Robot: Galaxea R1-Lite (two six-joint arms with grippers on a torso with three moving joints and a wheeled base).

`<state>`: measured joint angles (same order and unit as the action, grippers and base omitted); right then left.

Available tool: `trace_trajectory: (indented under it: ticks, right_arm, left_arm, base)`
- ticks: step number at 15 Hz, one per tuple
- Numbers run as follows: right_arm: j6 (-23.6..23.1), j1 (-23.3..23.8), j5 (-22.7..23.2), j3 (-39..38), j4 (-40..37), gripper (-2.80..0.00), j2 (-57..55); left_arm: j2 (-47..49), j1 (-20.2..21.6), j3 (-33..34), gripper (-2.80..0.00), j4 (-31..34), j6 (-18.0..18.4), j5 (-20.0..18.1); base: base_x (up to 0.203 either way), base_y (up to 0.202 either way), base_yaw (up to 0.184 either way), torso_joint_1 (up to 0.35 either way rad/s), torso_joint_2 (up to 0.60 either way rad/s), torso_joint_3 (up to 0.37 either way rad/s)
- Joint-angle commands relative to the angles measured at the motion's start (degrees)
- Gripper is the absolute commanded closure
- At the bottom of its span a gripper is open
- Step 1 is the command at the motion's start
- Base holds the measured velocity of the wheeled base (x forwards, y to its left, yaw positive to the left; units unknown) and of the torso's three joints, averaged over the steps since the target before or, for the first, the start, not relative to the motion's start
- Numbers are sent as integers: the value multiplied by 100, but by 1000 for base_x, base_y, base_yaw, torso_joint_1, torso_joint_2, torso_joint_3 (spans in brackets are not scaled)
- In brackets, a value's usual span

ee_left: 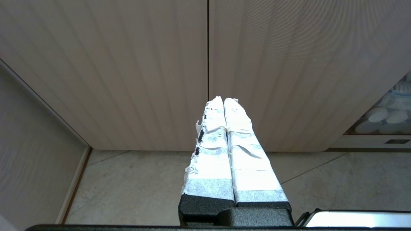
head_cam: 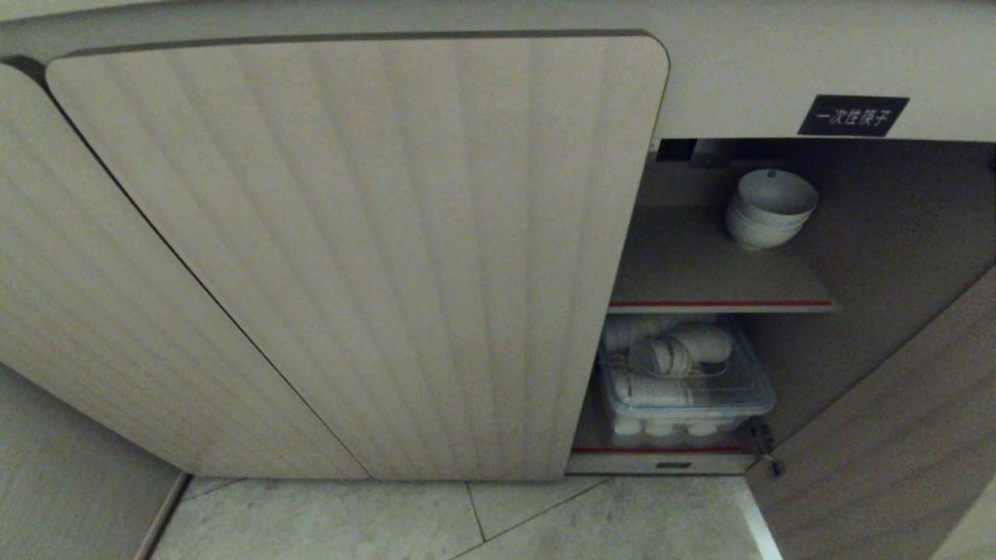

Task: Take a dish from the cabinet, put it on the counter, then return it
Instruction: Place it on the table

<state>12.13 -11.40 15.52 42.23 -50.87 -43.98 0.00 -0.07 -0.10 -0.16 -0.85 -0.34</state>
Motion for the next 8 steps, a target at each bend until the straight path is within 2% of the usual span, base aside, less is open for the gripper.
trace_trajectory:
  ticks: [1,8]
  right_arm:
    - [9,-3,13,5,-28,0,38]
    - [35,-12,13,5,-169,0,105]
  left_arm:
    - [0,-1,1,0,-2,-3,-1]
    - [0,-1,1,0,-2,-3,1]
  base:
    - [0,0,0,0,0,0]
    - [0,0,0,0,0,0]
